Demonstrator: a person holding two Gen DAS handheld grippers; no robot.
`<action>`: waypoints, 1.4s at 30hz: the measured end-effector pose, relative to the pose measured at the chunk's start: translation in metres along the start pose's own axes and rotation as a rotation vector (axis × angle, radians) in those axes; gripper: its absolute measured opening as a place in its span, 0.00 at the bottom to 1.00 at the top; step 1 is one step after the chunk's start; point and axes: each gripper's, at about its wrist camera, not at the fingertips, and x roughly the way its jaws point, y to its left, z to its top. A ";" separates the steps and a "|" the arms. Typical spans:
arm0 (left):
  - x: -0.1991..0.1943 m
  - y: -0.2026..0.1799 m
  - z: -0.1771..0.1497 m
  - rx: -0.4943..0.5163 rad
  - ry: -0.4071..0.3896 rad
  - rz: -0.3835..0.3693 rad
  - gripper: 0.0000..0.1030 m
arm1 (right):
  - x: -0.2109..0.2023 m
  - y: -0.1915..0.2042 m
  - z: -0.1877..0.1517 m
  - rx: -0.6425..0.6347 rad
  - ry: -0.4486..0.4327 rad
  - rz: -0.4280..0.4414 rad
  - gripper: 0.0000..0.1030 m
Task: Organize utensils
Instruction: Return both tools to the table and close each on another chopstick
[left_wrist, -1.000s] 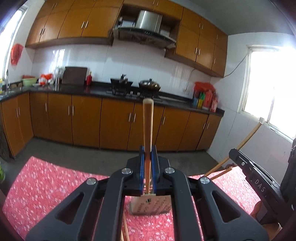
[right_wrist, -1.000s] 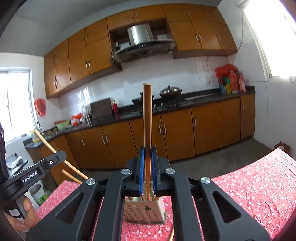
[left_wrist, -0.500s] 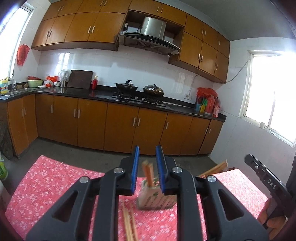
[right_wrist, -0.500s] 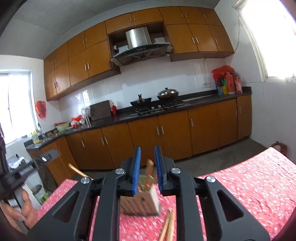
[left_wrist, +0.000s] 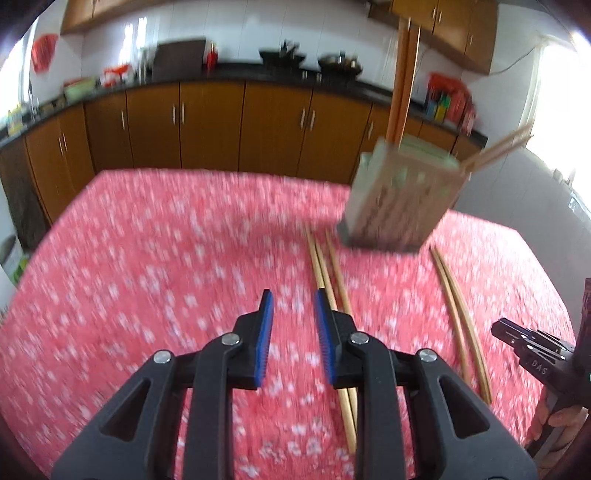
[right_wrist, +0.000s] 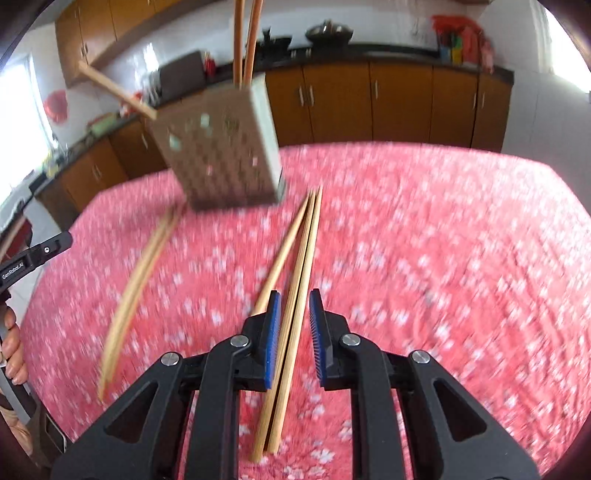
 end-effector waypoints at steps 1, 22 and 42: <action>0.003 0.000 -0.004 0.000 0.012 -0.003 0.23 | 0.003 0.001 -0.003 0.005 0.014 0.002 0.17; 0.039 -0.038 -0.038 0.094 0.168 -0.070 0.12 | 0.014 -0.017 -0.012 0.019 0.038 -0.079 0.08; 0.056 -0.006 -0.021 0.063 0.150 0.109 0.08 | 0.026 -0.027 0.005 0.032 0.024 -0.138 0.08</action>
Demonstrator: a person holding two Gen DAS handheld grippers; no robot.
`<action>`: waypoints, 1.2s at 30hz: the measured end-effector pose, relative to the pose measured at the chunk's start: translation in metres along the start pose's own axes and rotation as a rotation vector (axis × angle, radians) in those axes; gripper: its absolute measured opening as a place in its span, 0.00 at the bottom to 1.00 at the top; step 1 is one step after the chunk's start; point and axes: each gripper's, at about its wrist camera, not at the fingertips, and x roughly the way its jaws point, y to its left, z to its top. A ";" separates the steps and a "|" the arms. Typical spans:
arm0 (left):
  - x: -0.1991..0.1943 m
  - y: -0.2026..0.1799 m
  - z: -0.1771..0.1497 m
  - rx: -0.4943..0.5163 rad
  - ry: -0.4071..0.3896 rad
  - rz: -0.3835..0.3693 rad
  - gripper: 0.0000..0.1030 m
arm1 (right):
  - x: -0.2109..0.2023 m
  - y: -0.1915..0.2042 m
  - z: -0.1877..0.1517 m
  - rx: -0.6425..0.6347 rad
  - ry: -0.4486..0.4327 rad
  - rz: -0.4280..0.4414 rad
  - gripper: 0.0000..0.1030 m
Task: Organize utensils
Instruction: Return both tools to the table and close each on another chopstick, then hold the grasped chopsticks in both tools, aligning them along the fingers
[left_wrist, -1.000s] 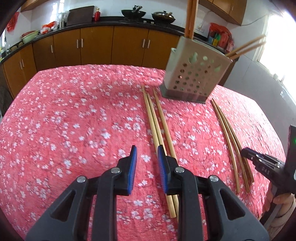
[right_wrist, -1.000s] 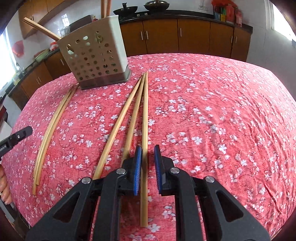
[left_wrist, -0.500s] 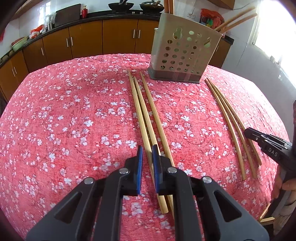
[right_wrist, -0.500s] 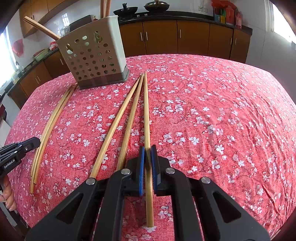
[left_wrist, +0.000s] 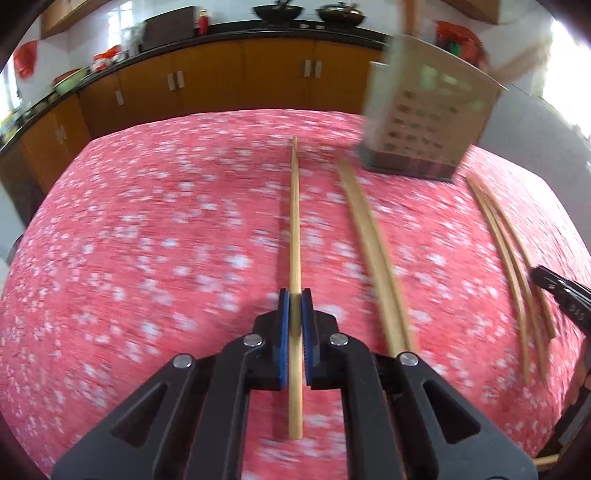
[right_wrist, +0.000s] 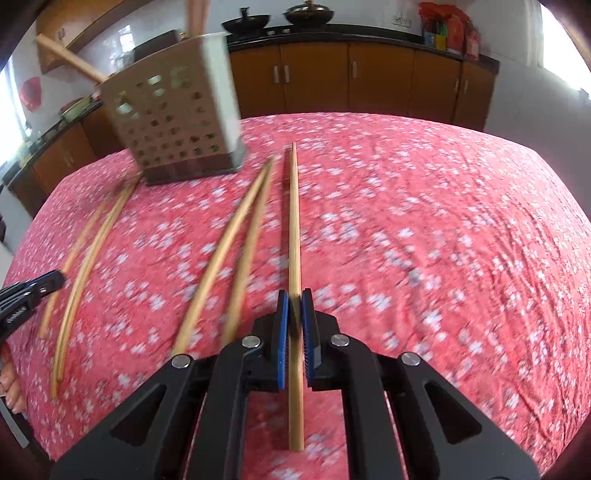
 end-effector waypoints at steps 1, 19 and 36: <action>0.002 0.010 0.002 -0.017 -0.002 0.017 0.08 | 0.002 -0.004 0.002 0.006 -0.004 -0.011 0.08; 0.000 0.045 0.002 -0.098 -0.038 -0.018 0.09 | 0.008 -0.026 0.011 0.058 -0.019 -0.007 0.08; -0.002 0.047 0.003 -0.143 -0.040 -0.053 0.09 | 0.009 -0.019 0.012 0.050 -0.019 -0.018 0.09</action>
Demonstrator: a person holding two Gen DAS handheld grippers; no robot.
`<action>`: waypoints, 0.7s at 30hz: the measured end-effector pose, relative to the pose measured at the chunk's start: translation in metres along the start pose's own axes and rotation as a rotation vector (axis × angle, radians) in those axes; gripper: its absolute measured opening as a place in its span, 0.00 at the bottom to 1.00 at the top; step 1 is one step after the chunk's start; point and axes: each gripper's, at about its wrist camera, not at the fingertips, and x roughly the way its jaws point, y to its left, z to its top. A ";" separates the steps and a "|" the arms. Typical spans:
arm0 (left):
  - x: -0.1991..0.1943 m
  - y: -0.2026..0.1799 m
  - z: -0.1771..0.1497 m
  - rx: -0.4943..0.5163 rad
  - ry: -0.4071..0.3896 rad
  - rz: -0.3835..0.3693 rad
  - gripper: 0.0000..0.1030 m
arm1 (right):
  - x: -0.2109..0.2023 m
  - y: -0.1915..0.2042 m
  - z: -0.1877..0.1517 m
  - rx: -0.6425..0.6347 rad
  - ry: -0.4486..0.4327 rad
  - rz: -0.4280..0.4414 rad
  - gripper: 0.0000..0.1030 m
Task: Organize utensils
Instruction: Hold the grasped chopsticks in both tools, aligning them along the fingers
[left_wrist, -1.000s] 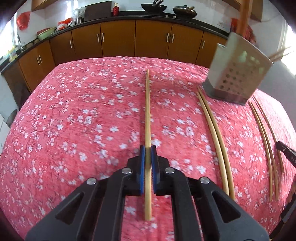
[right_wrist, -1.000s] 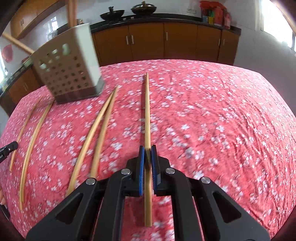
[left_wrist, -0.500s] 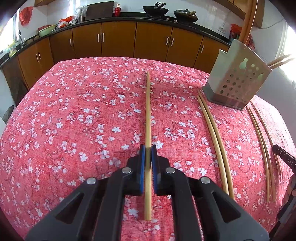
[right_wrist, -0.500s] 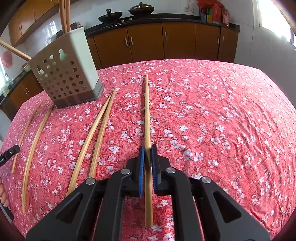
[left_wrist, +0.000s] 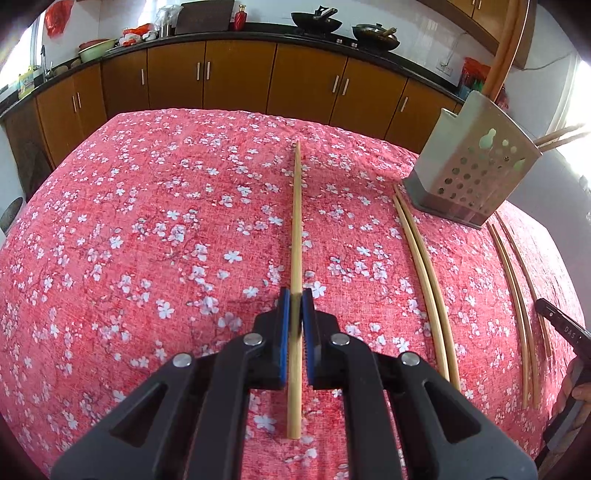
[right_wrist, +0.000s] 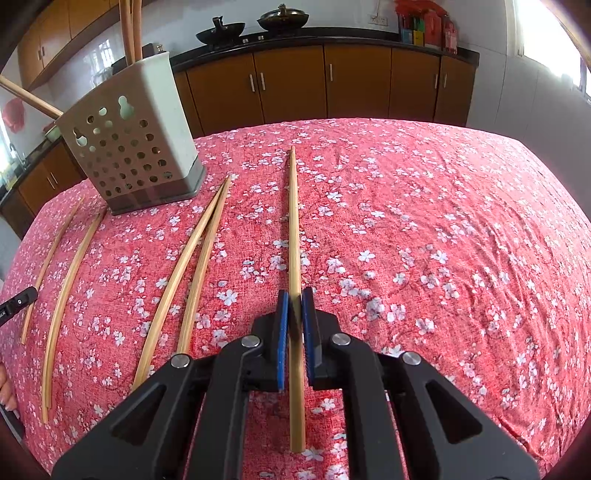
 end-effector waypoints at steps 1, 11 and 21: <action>0.000 0.000 0.000 -0.002 0.000 -0.001 0.09 | 0.000 0.000 0.000 0.000 0.000 0.000 0.09; 0.000 -0.007 0.000 0.041 0.004 0.043 0.09 | -0.001 0.002 0.000 -0.024 -0.001 -0.022 0.09; -0.004 -0.014 -0.006 0.085 0.010 0.072 0.07 | -0.005 -0.001 -0.004 -0.009 -0.002 0.006 0.08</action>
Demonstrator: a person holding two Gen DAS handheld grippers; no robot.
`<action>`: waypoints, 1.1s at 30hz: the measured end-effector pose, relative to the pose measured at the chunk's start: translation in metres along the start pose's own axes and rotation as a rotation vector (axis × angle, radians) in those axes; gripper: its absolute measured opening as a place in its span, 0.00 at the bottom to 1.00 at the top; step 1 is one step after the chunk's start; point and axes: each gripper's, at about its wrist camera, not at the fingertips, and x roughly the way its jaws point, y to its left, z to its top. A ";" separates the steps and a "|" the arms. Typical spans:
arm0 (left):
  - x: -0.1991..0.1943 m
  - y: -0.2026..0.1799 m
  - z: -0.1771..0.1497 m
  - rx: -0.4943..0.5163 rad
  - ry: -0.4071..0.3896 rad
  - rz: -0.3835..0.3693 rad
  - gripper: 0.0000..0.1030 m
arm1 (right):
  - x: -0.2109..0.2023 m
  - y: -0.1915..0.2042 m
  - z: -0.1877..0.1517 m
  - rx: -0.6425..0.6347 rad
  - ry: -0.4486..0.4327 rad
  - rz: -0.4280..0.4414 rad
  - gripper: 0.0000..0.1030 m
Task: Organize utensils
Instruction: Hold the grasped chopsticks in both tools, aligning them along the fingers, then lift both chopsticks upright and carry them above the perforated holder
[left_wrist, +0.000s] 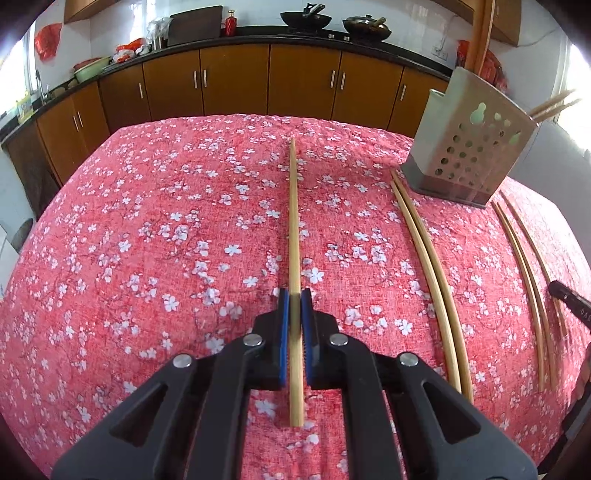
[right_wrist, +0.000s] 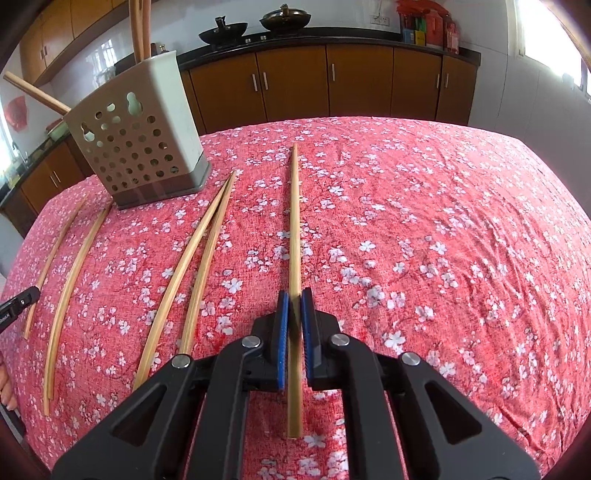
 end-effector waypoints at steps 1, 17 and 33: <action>-0.001 0.000 0.000 -0.004 0.003 -0.005 0.07 | -0.003 0.000 0.000 0.003 -0.007 0.006 0.08; -0.058 0.004 0.024 -0.027 -0.162 -0.047 0.07 | -0.067 0.003 0.016 0.006 -0.180 0.034 0.08; -0.082 0.007 0.036 -0.052 -0.239 -0.053 0.07 | -0.094 -0.001 0.032 0.030 -0.275 0.076 0.08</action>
